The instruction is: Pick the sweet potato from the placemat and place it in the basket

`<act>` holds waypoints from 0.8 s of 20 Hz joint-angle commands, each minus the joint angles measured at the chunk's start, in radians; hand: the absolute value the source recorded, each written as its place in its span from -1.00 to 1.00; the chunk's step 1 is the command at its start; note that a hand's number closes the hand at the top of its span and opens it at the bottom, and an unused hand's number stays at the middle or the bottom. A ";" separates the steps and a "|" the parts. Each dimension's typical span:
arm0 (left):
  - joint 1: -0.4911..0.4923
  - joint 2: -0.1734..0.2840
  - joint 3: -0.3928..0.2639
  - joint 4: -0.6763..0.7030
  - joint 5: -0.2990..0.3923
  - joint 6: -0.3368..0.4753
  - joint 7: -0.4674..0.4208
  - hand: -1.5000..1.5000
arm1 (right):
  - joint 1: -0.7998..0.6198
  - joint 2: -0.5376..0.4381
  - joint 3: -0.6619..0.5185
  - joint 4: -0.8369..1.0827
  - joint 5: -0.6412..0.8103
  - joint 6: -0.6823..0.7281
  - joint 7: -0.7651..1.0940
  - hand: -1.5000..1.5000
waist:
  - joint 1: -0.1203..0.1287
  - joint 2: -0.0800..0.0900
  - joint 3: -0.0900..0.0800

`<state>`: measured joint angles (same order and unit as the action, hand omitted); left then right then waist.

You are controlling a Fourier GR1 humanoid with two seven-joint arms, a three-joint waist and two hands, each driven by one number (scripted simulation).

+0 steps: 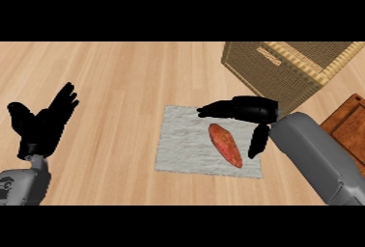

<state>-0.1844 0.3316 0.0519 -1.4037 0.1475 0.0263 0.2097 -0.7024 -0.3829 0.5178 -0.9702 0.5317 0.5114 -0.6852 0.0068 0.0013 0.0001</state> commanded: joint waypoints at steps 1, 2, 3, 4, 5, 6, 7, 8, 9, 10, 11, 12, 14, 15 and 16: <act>-0.042 0.002 0.015 0.007 -0.007 0.007 0.036 0.00 | -0.012 0.000 0.007 -0.002 0.007 0.103 -0.087 -1.00 | -0.002 0.000 0.000; -0.036 0.042 0.053 0.037 0.025 -0.058 0.009 0.00 | 0.012 -0.021 -0.004 -0.029 0.021 0.072 -0.092 -1.00 | -0.004 -0.001 0.000; -0.083 0.008 0.035 0.078 -0.017 -0.013 0.004 0.00 | -0.002 -0.024 -0.008 -0.006 0.043 0.070 -0.083 -1.00 | -0.006 0.000 0.000; 0.010 0.002 0.020 -0.040 -0.013 -0.009 0.016 0.00 | 0.025 0.036 0.031 0.008 0.069 0.013 -0.054 -1.00 | 0.003 -0.001 0.000; -0.038 0.017 0.044 0.026 0.001 -0.031 0.022 0.00 | -0.017 0.016 0.001 0.072 0.063 0.032 -0.106 -1.00 | 0.002 0.001 0.000; -0.009 0.053 0.072 0.022 0.015 -0.063 0.018 0.00 | 0.078 -0.011 0.027 -0.042 0.077 0.003 -0.073 -1.00 | -0.005 -0.002 0.000; 0.012 0.014 0.044 -0.036 -0.006 -0.032 0.014 0.00 | 0.048 -0.030 0.014 -0.057 0.078 0.056 -0.045 -1.00 | -0.003 -0.003 0.000; -0.035 0.000 0.040 0.086 -0.028 -0.051 -0.067 0.00 | 0.034 0.010 0.019 0.020 0.102 -0.002 -0.089 -1.00 | -0.003 0.001 0.000; -0.027 -0.020 0.028 0.046 -0.027 -0.031 -0.009 0.00 | 0.030 0.025 0.006 -0.030 0.101 0.018 -0.045 -1.00 | -0.004 -0.001 0.000; 0.002 -0.022 0.037 -0.031 -0.005 -0.027 0.038 0.00 | 0.039 0.031 0.007 -0.016 0.118 0.009 -0.036 -1.00 | -0.001 -0.002 0.000; -0.027 -0.015 0.041 0.051 -0.020 -0.049 -0.017 0.00 | 0.022 0.061 0.017 -0.003 0.134 0.003 -0.021 -1.00 | -0.002 0.000 0.000; -0.038 -0.010 0.049 0.025 -0.026 -0.026 0.019 0.00 | 0.033 0.088 0.026 -0.026 0.136 0.005 0.013 -1.00 | -0.003 -0.001 0.000; 0.035 -0.014 0.043 -0.015 -0.020 -0.054 -0.020 0.00 | 0.023 0.072 0.045 0.095 0.199 -0.106 -0.125 1.00 | 0.007 0.001 0.000; -0.026 -0.012 0.048 0.006 -0.013 -0.044 0.019 0.00 | 0.029 0.038 0.091 0.014 0.225 -0.100 -0.124 1.00 | 0.000 0.000 0.000; -0.029 -0.014 0.045 -0.015 -0.030 -0.026 0.042 0.00 | 0.068 0.060 0.092 -0.017 0.244 -0.119 -0.083 1.00 | -0.003 -0.002 0.000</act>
<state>-0.1970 0.3192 0.0931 -1.4000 0.1266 -0.0091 0.2198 -0.6637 -0.3282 0.5730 -0.9631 0.7059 0.4062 -0.7162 0.0064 0.0003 -0.0005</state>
